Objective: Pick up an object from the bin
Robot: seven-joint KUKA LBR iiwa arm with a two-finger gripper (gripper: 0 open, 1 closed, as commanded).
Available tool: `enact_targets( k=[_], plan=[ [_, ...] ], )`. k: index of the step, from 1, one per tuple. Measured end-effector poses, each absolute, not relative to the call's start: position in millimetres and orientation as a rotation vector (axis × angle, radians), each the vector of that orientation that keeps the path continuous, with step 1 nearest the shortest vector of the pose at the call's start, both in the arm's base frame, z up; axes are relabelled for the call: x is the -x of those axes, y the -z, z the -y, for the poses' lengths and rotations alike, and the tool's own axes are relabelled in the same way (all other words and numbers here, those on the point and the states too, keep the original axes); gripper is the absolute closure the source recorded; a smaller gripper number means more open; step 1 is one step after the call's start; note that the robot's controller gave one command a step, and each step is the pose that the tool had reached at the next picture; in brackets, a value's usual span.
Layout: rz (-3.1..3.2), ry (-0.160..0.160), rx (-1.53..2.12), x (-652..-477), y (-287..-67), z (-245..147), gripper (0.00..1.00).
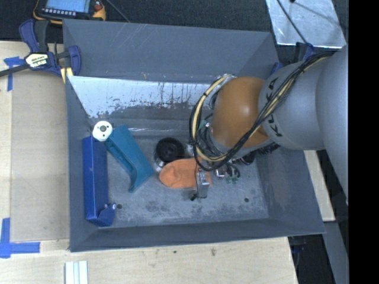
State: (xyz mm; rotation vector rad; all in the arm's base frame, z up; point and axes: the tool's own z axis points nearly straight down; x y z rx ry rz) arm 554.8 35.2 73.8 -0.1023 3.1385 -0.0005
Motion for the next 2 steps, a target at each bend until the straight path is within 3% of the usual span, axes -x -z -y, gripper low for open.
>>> enact_targets(
  k=[1,2],
  plan=[
    [-3.139,0.000,-0.030,-547.9,-70.9,-35.4,1.00],
    [-3.139,0.000,-0.030,-547.9,-70.9,-35.4,1.00]
  ],
)
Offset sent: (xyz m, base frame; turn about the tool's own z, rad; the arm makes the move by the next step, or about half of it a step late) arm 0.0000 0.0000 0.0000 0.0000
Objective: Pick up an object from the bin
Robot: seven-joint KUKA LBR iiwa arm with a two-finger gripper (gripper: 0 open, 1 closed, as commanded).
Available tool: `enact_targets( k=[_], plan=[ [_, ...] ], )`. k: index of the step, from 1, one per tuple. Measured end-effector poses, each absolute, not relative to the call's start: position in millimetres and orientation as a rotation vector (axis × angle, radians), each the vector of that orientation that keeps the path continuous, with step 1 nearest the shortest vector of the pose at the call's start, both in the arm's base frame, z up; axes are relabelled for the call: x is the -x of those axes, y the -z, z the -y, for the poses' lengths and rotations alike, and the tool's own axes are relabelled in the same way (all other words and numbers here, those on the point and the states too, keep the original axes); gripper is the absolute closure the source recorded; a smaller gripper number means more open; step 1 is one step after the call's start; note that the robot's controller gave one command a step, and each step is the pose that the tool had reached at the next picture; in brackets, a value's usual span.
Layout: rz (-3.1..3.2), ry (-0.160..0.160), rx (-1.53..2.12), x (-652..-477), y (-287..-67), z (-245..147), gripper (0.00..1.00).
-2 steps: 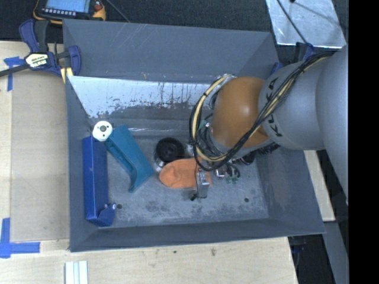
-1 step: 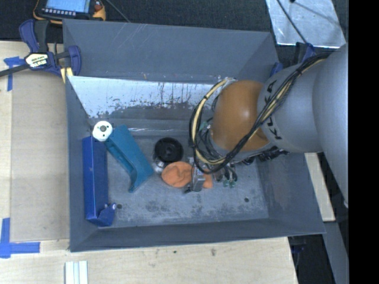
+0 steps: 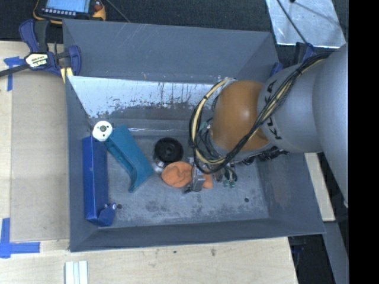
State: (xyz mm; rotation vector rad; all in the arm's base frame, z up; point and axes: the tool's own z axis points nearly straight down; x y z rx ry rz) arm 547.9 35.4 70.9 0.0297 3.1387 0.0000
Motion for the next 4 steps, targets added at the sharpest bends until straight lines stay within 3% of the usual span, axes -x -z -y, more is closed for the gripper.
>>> enact_targets(
  k=[4],
  plan=[
    [-3.145,0.000,-0.028,-546.3,-108.8,-35.1,1.00]
  ],
)
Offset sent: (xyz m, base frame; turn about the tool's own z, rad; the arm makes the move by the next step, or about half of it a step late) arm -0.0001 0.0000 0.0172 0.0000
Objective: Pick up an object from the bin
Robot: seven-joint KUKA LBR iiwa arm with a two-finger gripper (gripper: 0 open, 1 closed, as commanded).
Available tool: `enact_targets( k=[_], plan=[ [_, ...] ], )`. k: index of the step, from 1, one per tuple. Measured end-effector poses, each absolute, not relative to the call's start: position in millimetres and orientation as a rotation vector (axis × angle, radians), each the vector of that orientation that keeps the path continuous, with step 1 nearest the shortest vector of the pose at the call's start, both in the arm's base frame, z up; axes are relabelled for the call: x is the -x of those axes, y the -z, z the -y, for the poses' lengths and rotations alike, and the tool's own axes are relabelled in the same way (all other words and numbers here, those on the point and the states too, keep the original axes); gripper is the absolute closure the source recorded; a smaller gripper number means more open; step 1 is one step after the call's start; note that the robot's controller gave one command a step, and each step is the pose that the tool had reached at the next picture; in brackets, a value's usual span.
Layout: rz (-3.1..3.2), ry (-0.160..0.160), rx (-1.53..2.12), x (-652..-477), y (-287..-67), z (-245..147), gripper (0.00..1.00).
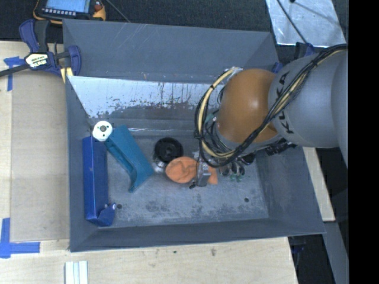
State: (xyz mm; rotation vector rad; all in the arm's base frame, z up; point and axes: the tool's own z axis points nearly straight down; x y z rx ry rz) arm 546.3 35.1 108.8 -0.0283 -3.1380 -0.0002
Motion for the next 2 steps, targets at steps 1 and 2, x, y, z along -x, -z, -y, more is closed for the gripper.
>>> enact_targets(
  k=[1,2],
  plan=[
    [3.143,0.001,0.028,-547.4,-126.6,-35.0,1.00],
    [3.142,0.000,0.028,-547.4,-139.9,-34.9,1.00]
  ],
)
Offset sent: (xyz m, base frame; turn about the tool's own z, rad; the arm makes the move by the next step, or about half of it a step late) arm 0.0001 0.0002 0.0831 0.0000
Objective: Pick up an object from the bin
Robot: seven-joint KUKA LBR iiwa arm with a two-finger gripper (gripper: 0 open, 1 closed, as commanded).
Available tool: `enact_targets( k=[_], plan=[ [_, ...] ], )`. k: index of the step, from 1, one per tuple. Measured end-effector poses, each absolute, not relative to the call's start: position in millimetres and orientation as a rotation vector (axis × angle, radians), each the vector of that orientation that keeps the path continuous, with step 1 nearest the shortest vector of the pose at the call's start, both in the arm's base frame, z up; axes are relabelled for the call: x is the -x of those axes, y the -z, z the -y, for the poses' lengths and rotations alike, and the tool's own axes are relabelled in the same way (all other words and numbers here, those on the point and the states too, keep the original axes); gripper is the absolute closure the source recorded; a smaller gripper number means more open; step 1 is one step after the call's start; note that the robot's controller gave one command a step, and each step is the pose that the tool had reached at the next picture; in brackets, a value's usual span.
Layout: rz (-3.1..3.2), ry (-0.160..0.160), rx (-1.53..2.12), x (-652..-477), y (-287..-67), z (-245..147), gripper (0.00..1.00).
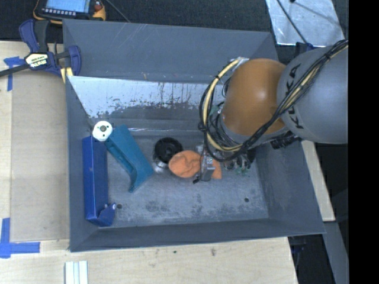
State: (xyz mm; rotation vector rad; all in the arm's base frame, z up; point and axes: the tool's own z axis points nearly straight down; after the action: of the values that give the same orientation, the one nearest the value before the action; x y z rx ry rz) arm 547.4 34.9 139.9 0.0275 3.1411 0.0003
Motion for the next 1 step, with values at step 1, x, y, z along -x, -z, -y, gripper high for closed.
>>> enact_targets(
  k=[1],
  plan=[
    [-3.141,-0.001,-0.027,-547.3,-158.6,-34.8,1.00]
  ],
)
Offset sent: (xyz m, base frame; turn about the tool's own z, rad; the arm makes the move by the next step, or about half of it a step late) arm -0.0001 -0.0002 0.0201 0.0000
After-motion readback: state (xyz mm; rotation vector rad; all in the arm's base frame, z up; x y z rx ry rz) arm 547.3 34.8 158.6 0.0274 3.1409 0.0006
